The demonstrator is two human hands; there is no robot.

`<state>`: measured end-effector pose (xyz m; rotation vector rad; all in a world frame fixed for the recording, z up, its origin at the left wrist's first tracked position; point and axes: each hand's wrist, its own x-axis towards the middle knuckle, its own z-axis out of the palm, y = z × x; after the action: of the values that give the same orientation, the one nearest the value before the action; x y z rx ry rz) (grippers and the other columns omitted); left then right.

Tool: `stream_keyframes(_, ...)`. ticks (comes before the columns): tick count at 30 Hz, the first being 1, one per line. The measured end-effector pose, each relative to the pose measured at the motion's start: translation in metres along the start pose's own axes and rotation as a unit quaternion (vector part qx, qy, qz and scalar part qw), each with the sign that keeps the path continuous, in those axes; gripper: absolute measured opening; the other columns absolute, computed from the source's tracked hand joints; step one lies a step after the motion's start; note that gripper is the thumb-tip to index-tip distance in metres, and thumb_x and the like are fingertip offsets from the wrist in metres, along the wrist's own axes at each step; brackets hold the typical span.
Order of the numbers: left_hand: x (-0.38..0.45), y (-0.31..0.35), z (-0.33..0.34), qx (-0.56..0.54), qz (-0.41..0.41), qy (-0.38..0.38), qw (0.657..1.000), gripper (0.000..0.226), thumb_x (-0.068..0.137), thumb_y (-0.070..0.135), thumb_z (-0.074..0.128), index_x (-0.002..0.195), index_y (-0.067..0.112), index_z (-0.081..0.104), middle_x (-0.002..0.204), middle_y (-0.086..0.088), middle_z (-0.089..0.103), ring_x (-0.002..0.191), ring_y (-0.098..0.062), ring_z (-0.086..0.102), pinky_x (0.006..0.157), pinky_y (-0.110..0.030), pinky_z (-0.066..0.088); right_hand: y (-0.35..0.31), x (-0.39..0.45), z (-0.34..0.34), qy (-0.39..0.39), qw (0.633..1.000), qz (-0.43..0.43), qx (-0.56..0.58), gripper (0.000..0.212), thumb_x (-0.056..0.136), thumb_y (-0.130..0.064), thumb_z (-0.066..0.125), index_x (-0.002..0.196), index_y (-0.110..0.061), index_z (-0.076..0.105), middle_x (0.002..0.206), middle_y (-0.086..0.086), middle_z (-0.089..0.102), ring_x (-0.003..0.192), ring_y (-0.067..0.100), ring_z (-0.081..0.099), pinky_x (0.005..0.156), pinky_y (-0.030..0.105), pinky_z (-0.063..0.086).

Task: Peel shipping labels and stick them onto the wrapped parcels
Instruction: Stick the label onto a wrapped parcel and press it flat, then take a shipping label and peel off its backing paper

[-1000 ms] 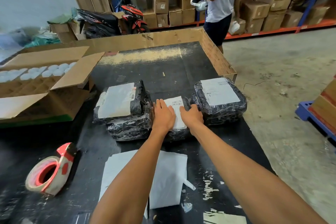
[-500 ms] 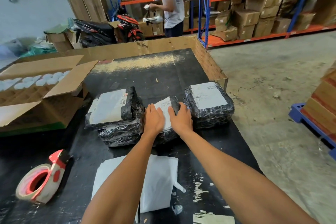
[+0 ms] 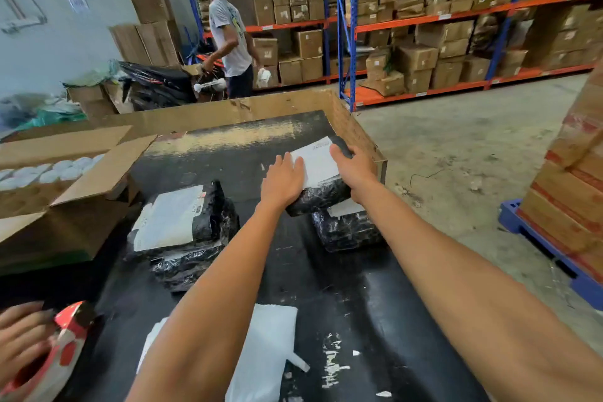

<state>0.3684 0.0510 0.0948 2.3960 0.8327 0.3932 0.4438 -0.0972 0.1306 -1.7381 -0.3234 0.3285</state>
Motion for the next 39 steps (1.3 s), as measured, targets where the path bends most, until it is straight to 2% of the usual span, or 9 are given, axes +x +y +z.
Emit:
stream_keyframes(3,-0.012,-0.006,0.020,-0.026,0.001,-0.025,0.999,0.069,0.104,0.052,0.015,0.152,0.009,0.037,0.162,-0.010,0.032,0.152,-0.030,0.022,0.119,-0.048,0.023,0.014,0.021,-0.028,0.013,0.999,0.031,0.016,0.059,0.097,-0.047,0.062,0.145,-0.015,0.053,0.144,0.006,0.055,0.131,0.028,0.050,0.106,0.036,0.042)
stream_keyframes(6,-0.035,-0.040,0.044,-0.003,-0.051,-0.054,0.997,0.069,0.104,0.055,0.014,0.146,0.012,0.046,0.156,-0.012,0.043,0.147,-0.031,0.033,0.118,-0.049,0.027,0.029,0.032,-0.039,0.013,0.998,0.050,0.039,0.051,0.098,-0.044,0.061,0.138,-0.012,0.058,0.142,0.008,0.057,0.116,0.023,0.051,0.095,0.031,0.040)
stream_keyframes(13,-0.088,-0.113,0.073,0.203,-0.091,-0.164,0.961,0.062,0.106,0.052,0.025,0.162,0.031,0.008,0.170,0.002,-0.005,0.156,-0.025,-0.006,0.123,-0.055,0.000,0.037,0.047,-0.042,0.021,0.992,0.075,-0.098,0.053,0.104,-0.042,0.046,0.143,-0.007,0.054,0.144,0.016,0.056,0.129,0.037,0.053,0.101,0.036,0.046)
stream_keyframes(16,-0.093,-0.110,0.072,0.204,-0.098,-0.157,0.961,0.061,0.106,0.050,0.026,0.162,0.032,0.007,0.170,0.002,-0.006,0.156,-0.025,-0.007,0.123,-0.055,-0.001,0.030,0.053,-0.051,0.026,0.988,0.080,-0.130,0.048,0.105,-0.033,0.044,0.138,-0.001,0.058,0.144,0.020,0.055,0.128,0.037,0.054,0.095,0.033,0.046)
stream_keyframes(18,-0.091,-0.109,0.071,0.204,-0.103,-0.160,0.960,0.062,0.106,0.050,0.026,0.162,0.031,0.007,0.170,0.002,-0.006,0.156,-0.026,-0.007,0.123,-0.056,-0.001,0.026,0.054,-0.053,0.011,0.987,0.069,-0.142,0.057,0.104,-0.043,0.045,0.144,-0.003,0.053,0.150,0.018,0.050,0.134,0.036,0.050,0.106,0.035,0.044)
stream_keyframes(22,-0.091,-0.106,0.072,0.204,-0.109,-0.154,0.961,0.062,0.106,0.048,0.027,0.162,0.031,0.007,0.170,0.001,-0.005,0.156,-0.027,-0.006,0.124,-0.055,0.001,0.036,0.040,-0.048,-0.102,0.960,-0.001,-0.260,0.074,0.101,-0.055,0.045,0.159,-0.014,0.026,0.163,0.012,0.034,0.146,0.035,0.037,0.117,0.045,0.035)
stream_keyframes(25,-0.095,-0.102,0.073,0.207,-0.110,-0.154,0.960,0.061,0.106,0.047,0.026,0.162,0.030,0.006,0.170,0.000,-0.005,0.156,-0.027,-0.006,0.124,-0.054,0.001,0.055,0.030,-0.048,-0.071,0.949,-0.028,-0.305,0.070,0.103,-0.058,0.032,0.162,-0.024,0.015,0.164,0.013,0.031,0.147,0.038,0.034,0.115,0.050,0.036)
stream_keyframes(33,-0.112,-0.100,0.070,0.218,-0.096,-0.152,0.959,0.061,0.107,0.045,0.027,0.162,0.027,0.009,0.170,-0.003,-0.001,0.156,-0.029,0.000,0.125,-0.050,0.006,0.087,0.011,-0.062,-0.013,0.955,-0.138,-0.264,0.055,0.110,-0.046,0.016,0.159,-0.025,0.032,0.158,0.008,0.043,0.141,0.033,0.043,0.112,0.045,0.036)
stream_keyframes(39,-0.130,-0.094,0.061,0.170,-0.069,-0.095,0.978,0.050,0.102,0.030,0.046,0.150,0.016,0.044,0.154,-0.009,0.043,0.143,-0.027,0.038,0.118,-0.043,0.030,0.084,-0.018,-0.053,0.109,0.916,-0.212,-0.323,0.038,0.103,-0.017,0.048,0.141,-0.019,0.053,0.150,0.008,0.044,0.137,0.031,0.041,0.111,0.051,0.037)
